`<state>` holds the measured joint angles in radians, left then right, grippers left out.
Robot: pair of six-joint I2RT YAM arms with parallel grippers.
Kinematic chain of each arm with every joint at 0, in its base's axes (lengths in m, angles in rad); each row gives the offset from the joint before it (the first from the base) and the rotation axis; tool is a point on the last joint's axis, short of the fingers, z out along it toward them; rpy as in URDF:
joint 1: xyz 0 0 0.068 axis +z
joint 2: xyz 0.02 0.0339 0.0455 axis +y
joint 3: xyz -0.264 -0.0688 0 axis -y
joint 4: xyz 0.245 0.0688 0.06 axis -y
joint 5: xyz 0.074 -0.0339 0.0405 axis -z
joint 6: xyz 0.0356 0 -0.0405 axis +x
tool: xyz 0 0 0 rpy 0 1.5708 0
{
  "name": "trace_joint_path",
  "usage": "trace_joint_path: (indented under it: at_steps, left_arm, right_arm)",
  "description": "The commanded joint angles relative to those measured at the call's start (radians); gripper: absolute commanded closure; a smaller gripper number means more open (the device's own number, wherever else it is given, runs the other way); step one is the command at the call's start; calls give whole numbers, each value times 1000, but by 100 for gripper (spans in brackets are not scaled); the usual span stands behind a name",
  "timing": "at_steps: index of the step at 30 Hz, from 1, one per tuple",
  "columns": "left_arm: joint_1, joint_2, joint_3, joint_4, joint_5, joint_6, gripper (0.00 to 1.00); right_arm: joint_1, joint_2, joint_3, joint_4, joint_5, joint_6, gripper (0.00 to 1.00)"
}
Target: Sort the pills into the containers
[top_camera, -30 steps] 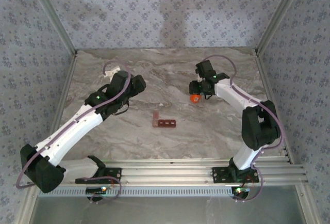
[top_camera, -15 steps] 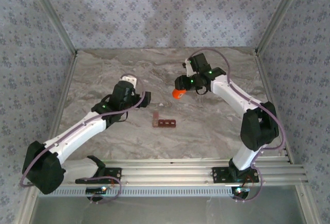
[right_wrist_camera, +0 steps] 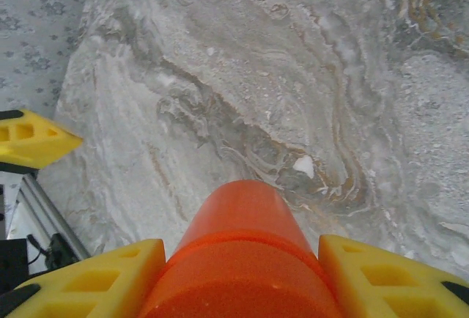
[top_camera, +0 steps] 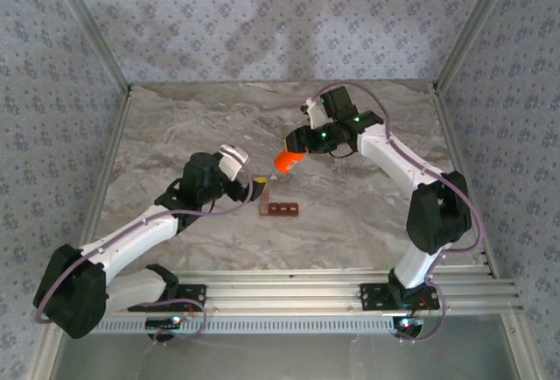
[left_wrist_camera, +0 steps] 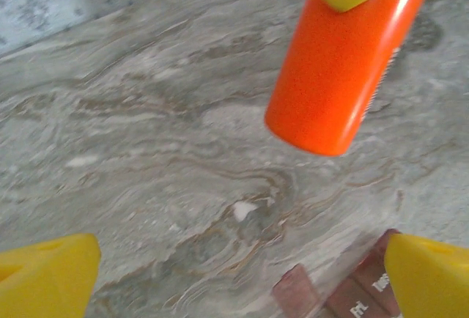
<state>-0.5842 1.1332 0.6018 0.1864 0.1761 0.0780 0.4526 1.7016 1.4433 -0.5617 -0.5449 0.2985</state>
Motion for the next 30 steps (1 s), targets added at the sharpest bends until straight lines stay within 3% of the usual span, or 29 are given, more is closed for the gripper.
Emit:
trace_joint_path:
  at_steps: [1, 7, 14, 30]
  left_arm:
    - [-18, 26, -6, 108, 102, 0, 1]
    - [-44, 112, 60, 67, 167, -2, 7]
    - [-128, 168, 73, 132, 146, 109, 7]
    - [-150, 265, 142, 158, 202, 136, 12]
  right_arm:
    - [-19, -48, -18, -7, -102, 4, 70]
    - [-76, -108, -94, 36, -178, 11, 71]
    - [-94, -165, -162, 30, -228, -12, 71]
    - [-78, -183, -219, 66, -274, 5, 71]
